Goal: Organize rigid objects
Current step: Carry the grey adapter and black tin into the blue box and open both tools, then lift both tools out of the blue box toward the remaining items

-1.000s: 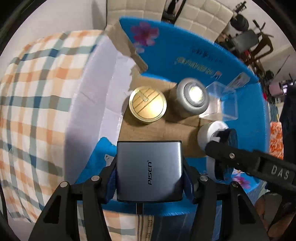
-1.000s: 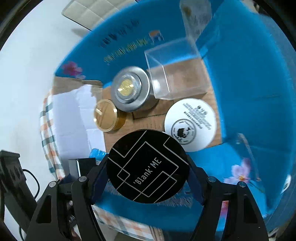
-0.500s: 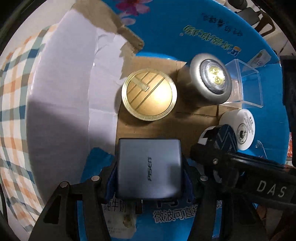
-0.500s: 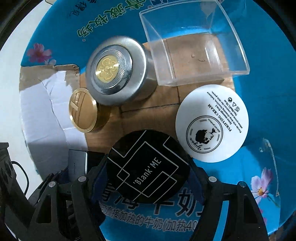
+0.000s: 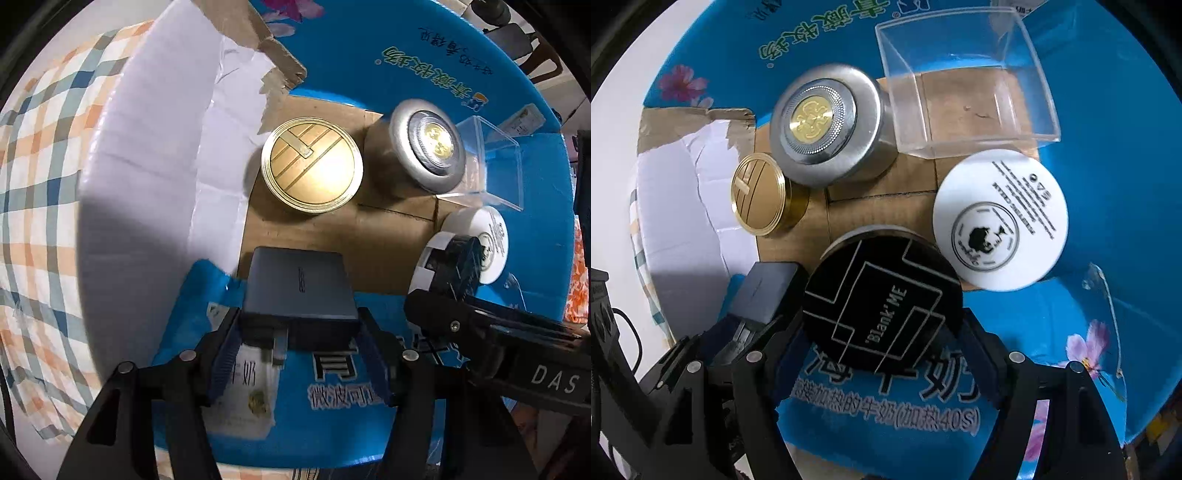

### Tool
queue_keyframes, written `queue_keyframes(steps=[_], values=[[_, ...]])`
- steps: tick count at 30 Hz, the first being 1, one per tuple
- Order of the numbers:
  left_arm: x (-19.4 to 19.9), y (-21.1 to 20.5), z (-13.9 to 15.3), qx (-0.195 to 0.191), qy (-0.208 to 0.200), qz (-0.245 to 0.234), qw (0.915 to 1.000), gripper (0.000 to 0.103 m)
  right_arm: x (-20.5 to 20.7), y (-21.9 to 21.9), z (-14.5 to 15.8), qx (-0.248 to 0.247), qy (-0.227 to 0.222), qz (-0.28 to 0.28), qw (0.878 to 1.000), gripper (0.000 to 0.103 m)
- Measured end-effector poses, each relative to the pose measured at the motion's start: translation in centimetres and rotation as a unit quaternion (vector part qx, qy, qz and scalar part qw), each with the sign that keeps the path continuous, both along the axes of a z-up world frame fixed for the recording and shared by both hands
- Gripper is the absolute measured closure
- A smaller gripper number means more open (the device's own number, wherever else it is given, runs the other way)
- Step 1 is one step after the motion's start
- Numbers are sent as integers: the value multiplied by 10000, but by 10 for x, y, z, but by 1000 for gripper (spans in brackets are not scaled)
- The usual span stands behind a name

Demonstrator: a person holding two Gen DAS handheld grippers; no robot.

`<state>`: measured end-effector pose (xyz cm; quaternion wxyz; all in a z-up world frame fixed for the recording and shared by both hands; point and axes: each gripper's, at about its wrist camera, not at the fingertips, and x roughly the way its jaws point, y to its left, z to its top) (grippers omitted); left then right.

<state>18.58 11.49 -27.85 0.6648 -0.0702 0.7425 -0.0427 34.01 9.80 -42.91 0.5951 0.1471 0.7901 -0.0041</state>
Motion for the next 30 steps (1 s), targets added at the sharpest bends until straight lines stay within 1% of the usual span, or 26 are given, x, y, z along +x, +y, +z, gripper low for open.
queue_keyframes(steps=[6,7,8,10,12,13,15,16,18,19,22,24,25,27,28,30], values=[[-10,-3,22,111,-117,-17,9999,44,-15,0,11,5,-71,144,9999,20],[-12,-3,25,120,-128,-19,9998,42,-17,-1,15,-16,-124,162,9998,19],[-14,-3,29,125,-150,-3,9998,39,-18,-2,18,-38,-174,181,9997,18],[-20,0,37,160,-211,13,9996,23,-22,-2,30,-110,-354,264,9990,15],[-27,0,47,221,-321,26,9992,16,-26,-3,42,-316,-577,359,9972,0],[-29,0,50,303,-368,24,9989,12,-28,-1,50,-391,-759,460,9953,0],[-36,-5,60,528,-546,-76,9971,7,-32,1,66,-562,-1125,683,9897,0],[-37,-7,67,595,-634,-92,9962,7,-32,1,74,-640,-1267,777,9868,0],[-40,-6,76,546,-752,-43,9957,6,-38,2,90,-827,-1547,1018,9792,0],[-41,-6,80,515,-809,3,9954,6,-41,-4,95,-845,-1632,1067,9772,0],[-39,-8,89,547,-979,44,9937,6,-49,-23,114,-732,-1728,1082,9763,0],[-42,-18,101,550,-1098,46,9924,6,-56,-36,129,-654,-1805,1104,9752,0],[-46,-23,108,565,-1149,55,9918,6,-63,-45,143,-623,-1835,1102,9748,0],[-52,-39,122,547,-1299,61,9900,6,-73,-64,162,-503,-1917,1080,9742,0],[-54,-44,125,526,-1344,77,9895,6,-78,-72,170,-465,-1960,1072,9736,0],[-62,-67,138,481,-1499,85,9875,6,-87,-94,185,-458,-2074,1052,9715,0]])
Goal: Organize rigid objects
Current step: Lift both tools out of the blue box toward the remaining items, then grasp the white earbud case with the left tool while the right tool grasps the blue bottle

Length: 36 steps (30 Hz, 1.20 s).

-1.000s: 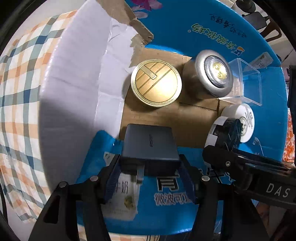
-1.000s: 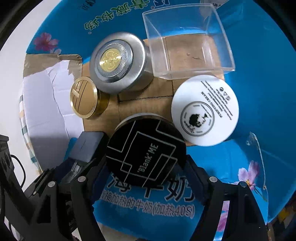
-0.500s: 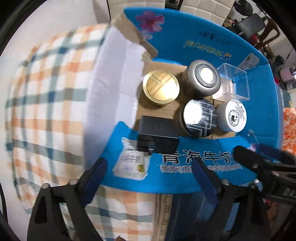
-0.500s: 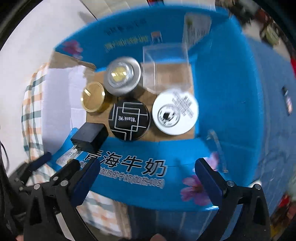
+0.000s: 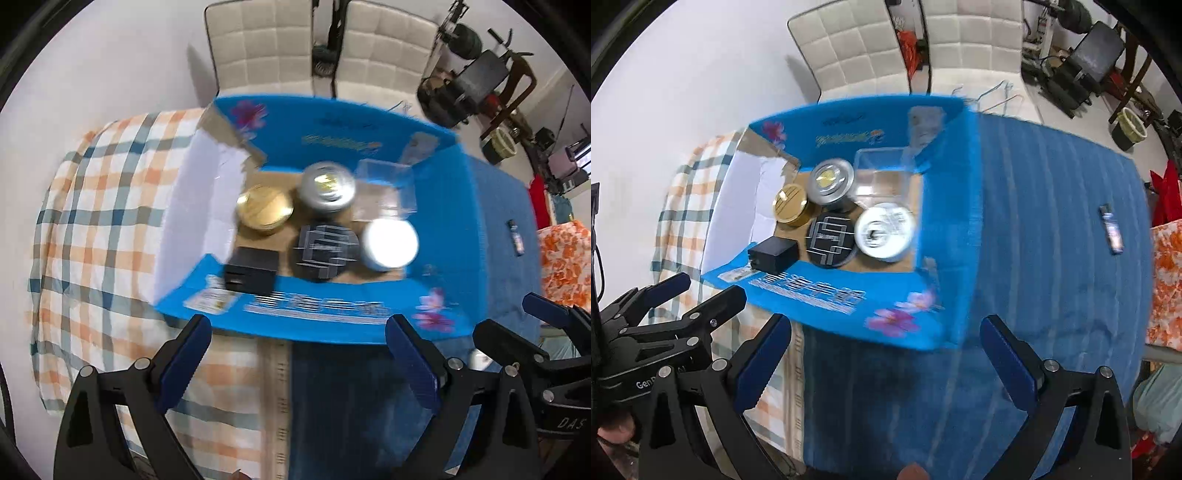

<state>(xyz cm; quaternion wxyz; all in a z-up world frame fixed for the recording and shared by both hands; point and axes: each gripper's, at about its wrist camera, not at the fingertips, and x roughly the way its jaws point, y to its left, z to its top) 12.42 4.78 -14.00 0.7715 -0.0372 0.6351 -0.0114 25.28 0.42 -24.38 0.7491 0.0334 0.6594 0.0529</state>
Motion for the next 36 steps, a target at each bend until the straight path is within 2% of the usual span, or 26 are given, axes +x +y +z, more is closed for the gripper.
queue_keyframes(steps=[5,9,11,15,18,22,23,24,25,26,28,32,36], values=[[-18,-71,22,9,-282,-32,9996,6,-22,-79,20,-146,7,-68,9999,0],[-38,-136,13,-115,-364,-13,9993,6,-35,-151,13,-345,152,-172,9991,0],[-46,-168,-8,-272,-106,-81,9995,6,-38,-188,2,-361,256,-311,9985,0],[-56,-225,-63,-276,542,-262,9978,6,-41,-246,-26,-430,421,-407,9974,0],[-56,-256,-109,-509,1061,-227,9928,6,-44,-275,-51,-581,559,-345,9961,0],[-51,-287,-150,-441,1400,-292,9887,7,-44,-302,-84,-442,751,-447,9952,0],[-49,-292,-156,-433,1474,-310,9876,9,-43,-305,-92,-417,794,-473,9948,0],[-48,-296,-164,-421,1540,-330,9866,19,-43,-310,-101,-387,840,-497,9945,0],[-47,-299,-171,-356,1627,-341,9854,34,-41,-310,-106,-353,865,-512,9943,0],[-47,-302,-177,-334,1729,-344,9838,38,-40,-311,-112,-316,888,-529,9941,0],[-44,-310,-170,-170,1443,-415,9885,48,-37,-313,-120,-284,889,-496,9944,0],[-28,-317,-158,-45,1407,-401,9892,48,-23,-316,-123,-225,780,-505,9954,0],[14,-325,-134,70,1072,-427,9933,48,11,-325,-112,-244,584,-636,9960,0]])
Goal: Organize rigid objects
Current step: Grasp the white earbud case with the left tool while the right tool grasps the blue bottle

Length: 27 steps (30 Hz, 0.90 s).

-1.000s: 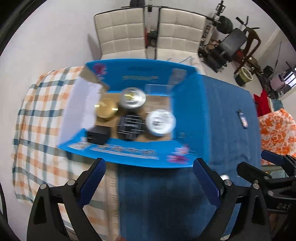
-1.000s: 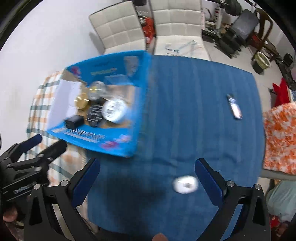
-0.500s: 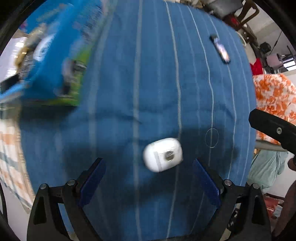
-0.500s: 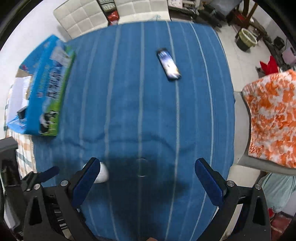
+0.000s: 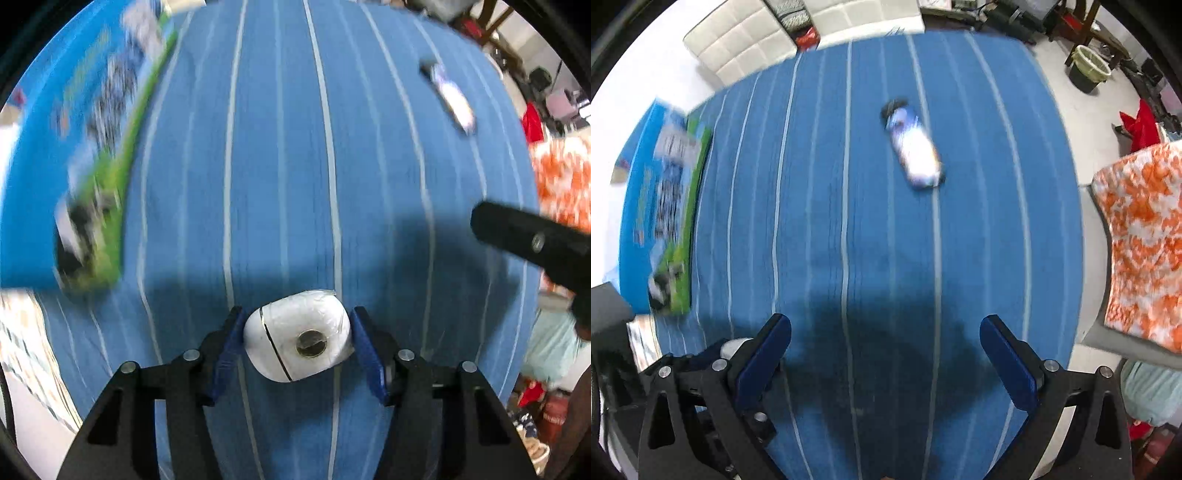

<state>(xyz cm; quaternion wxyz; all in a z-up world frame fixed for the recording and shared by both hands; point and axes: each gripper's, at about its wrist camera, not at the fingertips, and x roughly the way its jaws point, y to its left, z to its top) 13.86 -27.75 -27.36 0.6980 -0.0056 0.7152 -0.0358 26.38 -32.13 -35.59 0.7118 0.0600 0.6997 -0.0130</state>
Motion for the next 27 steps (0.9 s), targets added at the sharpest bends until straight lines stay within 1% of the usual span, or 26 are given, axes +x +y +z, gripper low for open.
queue_keyframes(steps=[3,5,7,8,9,10,11,12,13,14,15,17,20,22,23,24,26,27], values=[[51,-5,10,2,-234,128,9996,48,37,-7,5,-64,-155,-157,9997,0],[79,-7,10,59,-335,216,9992,48,70,-11,-5,-271,-163,-173,9994,0],[109,-8,6,104,-378,292,9988,48,96,-12,-21,-533,-98,-129,9984,7],[118,-7,5,122,-390,312,9987,48,108,-12,-32,-657,-2,-83,9978,18],[127,-8,3,141,-392,317,9986,48,118,-12,-48,-787,182,-52,9967,32],[135,-9,1,153,-370,317,9987,48,124,-11,-56,-943,332,-28,9950,30],[140,-10,-1,169,-349,318,9987,48,129,-4,-53,-1008,136,79,9948,42],[144,-9,-3,180,-329,308,9988,48,132,3,-51,-1069,149,184,9940,56],[148,-10,-4,169,-293,289,9990,48,133,8,-49,-1050,178,182,9941,69],[144,-13,-4,155,-292,287,9990,48,133,14,-47,-1196,231,198,9924,75],[145,-14,-4,158,-296,267,9991,48,133,21,-47,-1270,270,254,9912,76],[136,-10,-9,168,-292,216,9992,48,132,27,-46,-1322,277,260,9905,76],[126,-1,6,110,-386,198,9990,48,123,32,-36,-1174,290,190,9925,76],[108,13,21,20,-490,200,9986,48,120,37,-19,-1071,207,157,9939,76],[106,17,29,-6,-553,203,9983,48,112,39,-9,-1014,139,141,9946,76],[103,21,44,-36,-656,188,9977,48,104,42,1,-970,62,156,9951,76],[96,34,62,-80,-802,195,9966,48,97,55,31,-862,-129,246,9959,76],[91,45,79,-115,-918,197,9955,48,95,69,49,-812,-240,346,9958,76]])
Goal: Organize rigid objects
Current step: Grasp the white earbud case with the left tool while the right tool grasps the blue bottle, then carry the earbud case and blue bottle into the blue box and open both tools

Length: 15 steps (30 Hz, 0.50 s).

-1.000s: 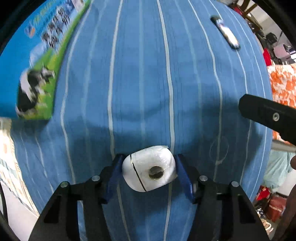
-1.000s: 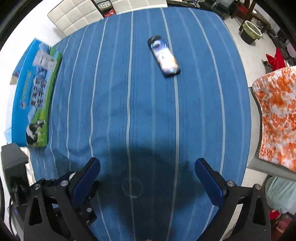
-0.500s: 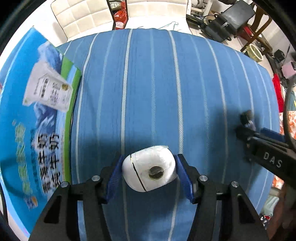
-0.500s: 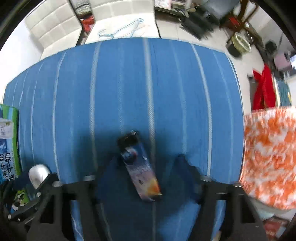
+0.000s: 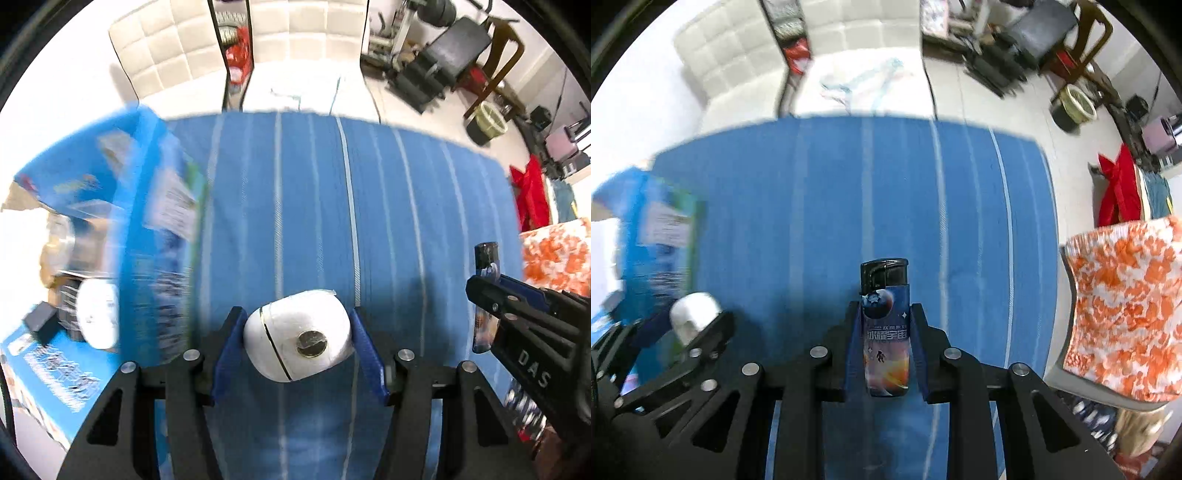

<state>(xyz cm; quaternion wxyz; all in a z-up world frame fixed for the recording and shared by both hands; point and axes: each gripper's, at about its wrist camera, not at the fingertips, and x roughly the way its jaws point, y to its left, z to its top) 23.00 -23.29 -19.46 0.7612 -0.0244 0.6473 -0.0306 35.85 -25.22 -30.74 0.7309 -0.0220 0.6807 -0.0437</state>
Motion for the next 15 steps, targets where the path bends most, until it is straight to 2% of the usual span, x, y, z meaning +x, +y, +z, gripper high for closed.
queue_keyframes(steps=[4,7,9,12,15], values=[[-21,59,47,0,-260,99,9996,48,-13,60,49,378,-107,374,9985,76],[-47,129,70,219,-385,259,9987,48,-24,125,66,701,-13,753,9947,76],[-64,181,71,437,-377,421,9974,48,-30,163,61,896,119,934,9915,76],[-70,249,53,550,-189,712,9958,48,-32,229,39,1074,357,969,9888,76],[-74,291,34,626,-82,806,9947,48,-27,281,16,1111,534,984,9875,76]])
